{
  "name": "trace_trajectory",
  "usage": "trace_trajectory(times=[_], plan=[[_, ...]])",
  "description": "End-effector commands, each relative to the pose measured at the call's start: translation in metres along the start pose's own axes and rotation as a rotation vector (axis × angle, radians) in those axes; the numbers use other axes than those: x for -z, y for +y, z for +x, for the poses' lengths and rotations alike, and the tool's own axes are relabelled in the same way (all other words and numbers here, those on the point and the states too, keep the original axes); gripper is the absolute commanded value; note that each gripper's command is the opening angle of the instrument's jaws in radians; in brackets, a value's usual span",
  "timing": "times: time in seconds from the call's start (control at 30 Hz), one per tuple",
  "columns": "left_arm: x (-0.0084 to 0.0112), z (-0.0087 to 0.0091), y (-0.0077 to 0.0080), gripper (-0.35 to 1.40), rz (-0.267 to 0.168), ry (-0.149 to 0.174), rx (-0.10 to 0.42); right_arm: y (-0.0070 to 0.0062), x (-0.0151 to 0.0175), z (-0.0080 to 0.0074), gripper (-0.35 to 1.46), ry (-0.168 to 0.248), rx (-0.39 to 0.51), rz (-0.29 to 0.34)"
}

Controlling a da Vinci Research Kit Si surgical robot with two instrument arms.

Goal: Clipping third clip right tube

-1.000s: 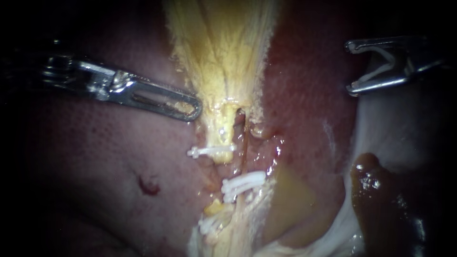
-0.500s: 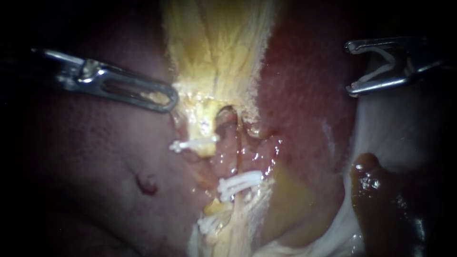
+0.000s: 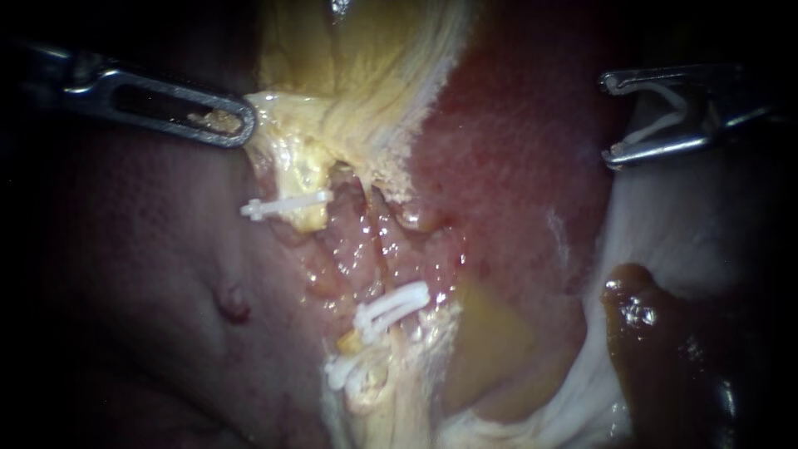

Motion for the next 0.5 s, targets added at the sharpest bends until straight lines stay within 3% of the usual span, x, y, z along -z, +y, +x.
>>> trace_trajectory(times=[0.03,0.2,0.5], plan=[[-0.0003,0.0002,0.0001,-0.35,-0.002,-0.001,-0.001,-0.0001,-0.0001,0.0,0.5,0.002,0.001,0.004],[-0.0007,0.0007,0.0,-0.35,-0.004,-0.002,-0.002,-0.0009,-0.0015,0.0002,0.5,0.014,-0.018,0.026],[-0.0011,0.0011,0.0,-0.35,-0.001,0.0,-0.003,-0.004,-0.0074,0.0007,0.5,0.047,-0.081,0.097]])
